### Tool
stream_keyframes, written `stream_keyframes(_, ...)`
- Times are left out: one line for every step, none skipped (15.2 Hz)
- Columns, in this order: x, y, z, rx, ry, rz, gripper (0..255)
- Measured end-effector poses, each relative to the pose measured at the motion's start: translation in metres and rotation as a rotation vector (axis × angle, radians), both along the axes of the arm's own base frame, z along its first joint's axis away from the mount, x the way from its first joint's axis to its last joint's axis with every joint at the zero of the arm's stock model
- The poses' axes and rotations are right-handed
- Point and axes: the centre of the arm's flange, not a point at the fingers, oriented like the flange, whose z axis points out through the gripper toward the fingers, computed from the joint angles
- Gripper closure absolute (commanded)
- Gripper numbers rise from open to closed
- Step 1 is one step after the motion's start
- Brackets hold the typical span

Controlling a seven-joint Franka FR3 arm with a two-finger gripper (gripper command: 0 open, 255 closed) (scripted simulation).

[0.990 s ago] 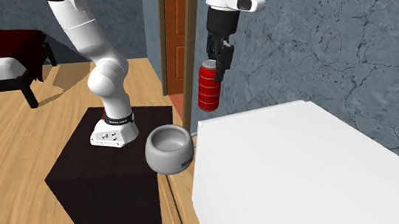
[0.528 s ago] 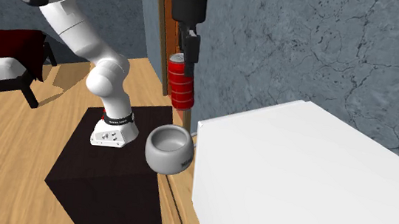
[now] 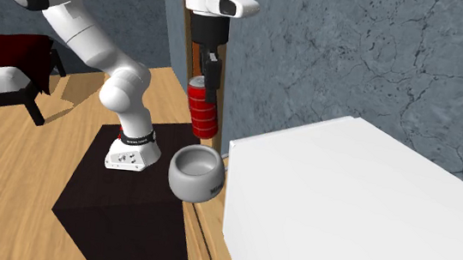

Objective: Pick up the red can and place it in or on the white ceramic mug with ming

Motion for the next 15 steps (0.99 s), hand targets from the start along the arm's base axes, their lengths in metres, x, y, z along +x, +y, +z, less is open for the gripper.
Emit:
stream_keyframes(0.001,0.001,-0.005,0.000,0.000,0.000,255)
stream_keyframes(0.001,0.000,-0.010,0.000,0.000,0.000,255)
stream_keyframes(0.001,0.001,-0.016,0.000,0.000,0.000,255)
stream_keyframes(0.002,0.000,-0.022,0.000,0.000,0.000,255)
stream_keyframes(0.002,-0.002,-0.027,0.000,0.000,0.000,255)
stream_keyframes(0.002,-0.001,-0.032,0.000,0.000,0.000,255)
stream_keyframes(0.002,-0.002,-0.037,0.000,0.000,0.000,255)
stream_keyframes(0.002,-0.002,-0.043,0.000,0.000,0.000,255)
stream_keyframes(0.003,-0.001,-0.049,0.000,0.000,0.000,255)
stream_keyframes(0.003,-0.001,-0.053,0.000,0.000,0.000,255)
stream_keyframes(0.002,-0.001,-0.059,0.000,0.000,0.000,255)
stream_keyframes(0.002,-0.001,-0.063,0.000,0.000,0.000,255)
stream_keyframes(0.002,-0.001,-0.069,0.000,0.000,0.000,255)
stream_keyframes(0.001,-0.001,-0.075,0.000,0.000,0.000,255)
stream_keyframes(0.001,-0.001,-0.078,0.000,0.000,0.000,255)
